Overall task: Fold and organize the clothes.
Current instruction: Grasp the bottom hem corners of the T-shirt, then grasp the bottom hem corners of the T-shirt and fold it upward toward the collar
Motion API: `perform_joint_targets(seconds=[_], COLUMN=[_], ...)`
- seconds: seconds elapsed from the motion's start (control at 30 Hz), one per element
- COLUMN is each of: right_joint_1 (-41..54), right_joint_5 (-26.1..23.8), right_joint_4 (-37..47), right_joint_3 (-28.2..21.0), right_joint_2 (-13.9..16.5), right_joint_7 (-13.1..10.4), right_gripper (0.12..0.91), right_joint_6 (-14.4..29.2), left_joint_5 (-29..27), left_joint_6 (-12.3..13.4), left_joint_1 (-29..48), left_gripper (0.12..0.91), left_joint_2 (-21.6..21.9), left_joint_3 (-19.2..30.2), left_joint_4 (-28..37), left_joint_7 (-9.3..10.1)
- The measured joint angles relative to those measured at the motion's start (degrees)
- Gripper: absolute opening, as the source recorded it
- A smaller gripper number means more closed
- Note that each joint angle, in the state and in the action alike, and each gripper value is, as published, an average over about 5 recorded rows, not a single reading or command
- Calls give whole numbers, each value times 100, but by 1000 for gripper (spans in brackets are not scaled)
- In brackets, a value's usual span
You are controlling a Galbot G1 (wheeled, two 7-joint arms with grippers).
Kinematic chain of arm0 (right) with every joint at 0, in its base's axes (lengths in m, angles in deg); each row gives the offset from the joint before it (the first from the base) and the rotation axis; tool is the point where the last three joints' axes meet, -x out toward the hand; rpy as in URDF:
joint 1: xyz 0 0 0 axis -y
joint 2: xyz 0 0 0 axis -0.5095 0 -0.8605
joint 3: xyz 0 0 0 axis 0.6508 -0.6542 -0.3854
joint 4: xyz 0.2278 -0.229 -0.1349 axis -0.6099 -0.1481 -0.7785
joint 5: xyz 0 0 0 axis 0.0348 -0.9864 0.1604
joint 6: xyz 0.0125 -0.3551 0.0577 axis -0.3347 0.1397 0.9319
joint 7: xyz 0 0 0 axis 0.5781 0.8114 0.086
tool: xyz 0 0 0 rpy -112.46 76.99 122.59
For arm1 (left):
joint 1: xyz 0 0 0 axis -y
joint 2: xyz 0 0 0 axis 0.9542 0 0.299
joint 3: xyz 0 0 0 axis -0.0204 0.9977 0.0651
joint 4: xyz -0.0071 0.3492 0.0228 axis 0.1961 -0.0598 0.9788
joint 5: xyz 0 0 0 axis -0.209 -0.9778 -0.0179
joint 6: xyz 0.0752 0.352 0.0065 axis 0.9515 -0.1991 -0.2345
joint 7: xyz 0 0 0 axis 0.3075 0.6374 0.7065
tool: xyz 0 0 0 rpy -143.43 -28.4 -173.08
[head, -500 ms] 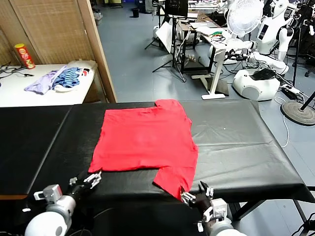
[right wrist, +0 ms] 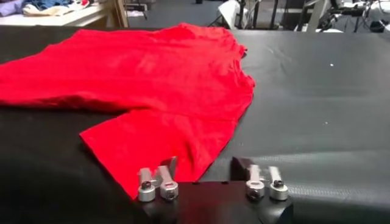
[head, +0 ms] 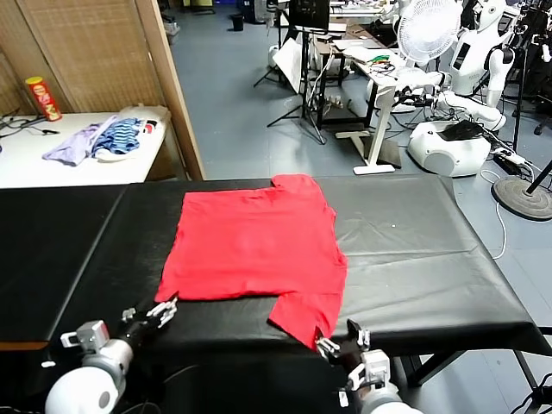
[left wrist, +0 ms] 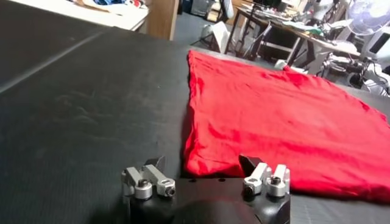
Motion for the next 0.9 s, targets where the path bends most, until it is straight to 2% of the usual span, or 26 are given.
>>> perform_joint_targets(seconds=[0.1,0.2,0.4,0.57,0.73,0.9], right_joint_1=[-63,-177,-551,-673,-329,384], right_joint_5=[22,32,128,346,694,1035], right_joint_4=[-75,-237,-794,-1062,-894,-341], right_joint_3=[66,169,425,662,859,857], right_joint_2=[-1,22,131,228,336,523], right_joint_7=[-61,-94,-98,-79,7,70], right_gripper=[121,121,121,121,121,121], right_joint_6=[-6,-76,-130,86,406,642], left_joint_5=[0,2,-46,-92,-12,24], left_joint_6=[17,12,-53,-80,41,245], left_joint_1=[-39,-121,-390,-798,-1105,-861], left_gripper=[193,127,125,125,125,125], left_joint_2=[-22,-79,-240,-322,-405,-516], left_joint_3=[17,36,57,9,-16,15], left_joint_4=[-11,-94,-504,-1028,-1478,-1519], left_joint_7=[-7,-10,104,210,221,256])
